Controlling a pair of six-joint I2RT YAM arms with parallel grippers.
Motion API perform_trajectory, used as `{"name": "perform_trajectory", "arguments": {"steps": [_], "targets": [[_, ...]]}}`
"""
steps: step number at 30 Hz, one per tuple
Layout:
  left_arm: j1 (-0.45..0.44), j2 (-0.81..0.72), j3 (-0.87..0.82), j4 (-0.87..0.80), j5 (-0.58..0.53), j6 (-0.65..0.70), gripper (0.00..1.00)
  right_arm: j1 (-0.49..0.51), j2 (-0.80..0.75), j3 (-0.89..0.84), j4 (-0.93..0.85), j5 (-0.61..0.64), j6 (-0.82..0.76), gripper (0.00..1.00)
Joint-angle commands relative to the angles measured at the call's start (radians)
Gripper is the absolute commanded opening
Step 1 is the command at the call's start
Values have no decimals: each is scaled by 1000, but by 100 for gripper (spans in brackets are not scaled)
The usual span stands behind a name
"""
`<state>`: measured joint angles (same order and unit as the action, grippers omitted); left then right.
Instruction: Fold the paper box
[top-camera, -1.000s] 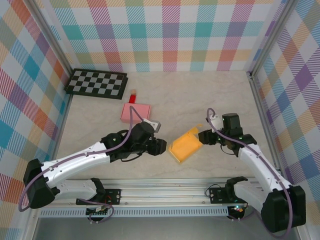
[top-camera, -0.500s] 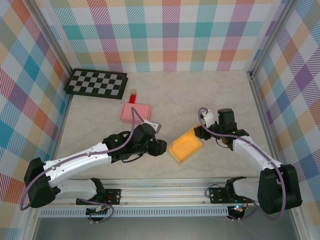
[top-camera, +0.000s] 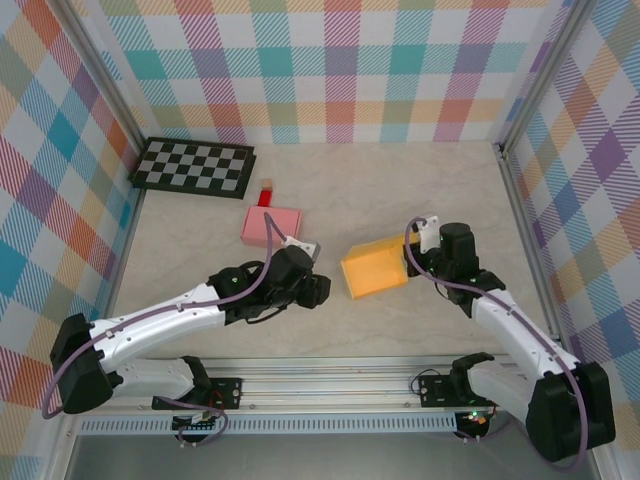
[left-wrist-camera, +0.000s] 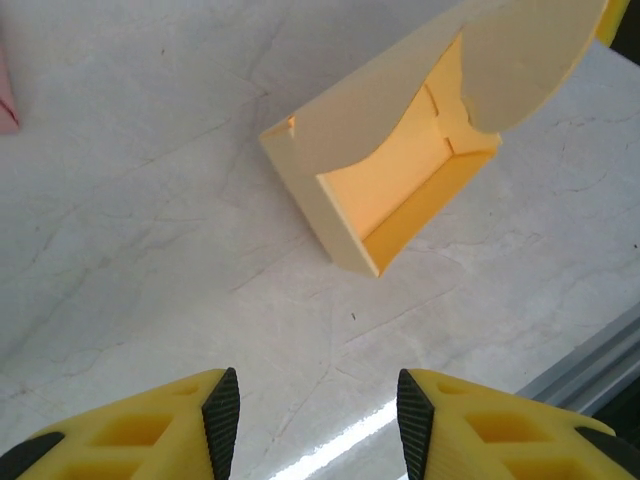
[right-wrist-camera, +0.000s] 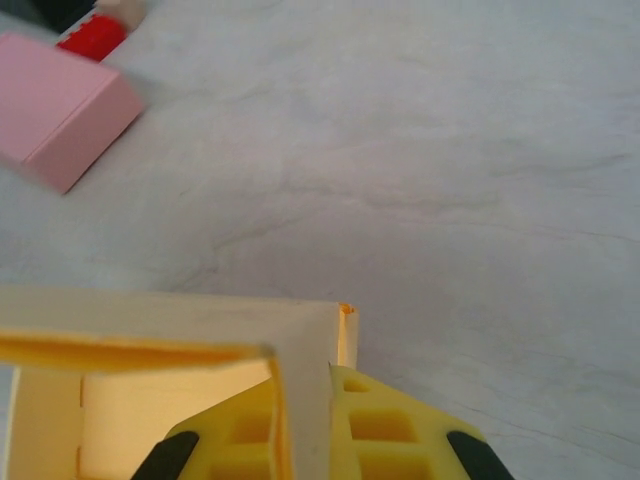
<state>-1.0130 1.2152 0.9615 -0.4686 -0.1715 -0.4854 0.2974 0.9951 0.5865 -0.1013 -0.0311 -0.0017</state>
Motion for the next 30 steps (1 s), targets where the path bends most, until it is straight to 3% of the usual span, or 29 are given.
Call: {"name": "perform_trajectory", "arguments": {"steps": [1,7,13,18,24,27,30], "targets": [[3,42,57,37,-61,137,48,11,3,82,-98,161,92,0],[67,189,168,109,-15,328,48,11,130,230,-322,249,134,0],[113,323,238,236,63,523,50,13,195,298,-394,227,131,0],[196,418,288,248,186,524,52,12,206,315,-392,170,129,0],[229,495,359,233,299,502,54,12,227,316,-383,154,137,0],[232,555,427,162,347,466,51,13,231,314,-378,156,144,0],[231,592,454,149,364,430,38,12,234,314,-372,159,154,0]]}}
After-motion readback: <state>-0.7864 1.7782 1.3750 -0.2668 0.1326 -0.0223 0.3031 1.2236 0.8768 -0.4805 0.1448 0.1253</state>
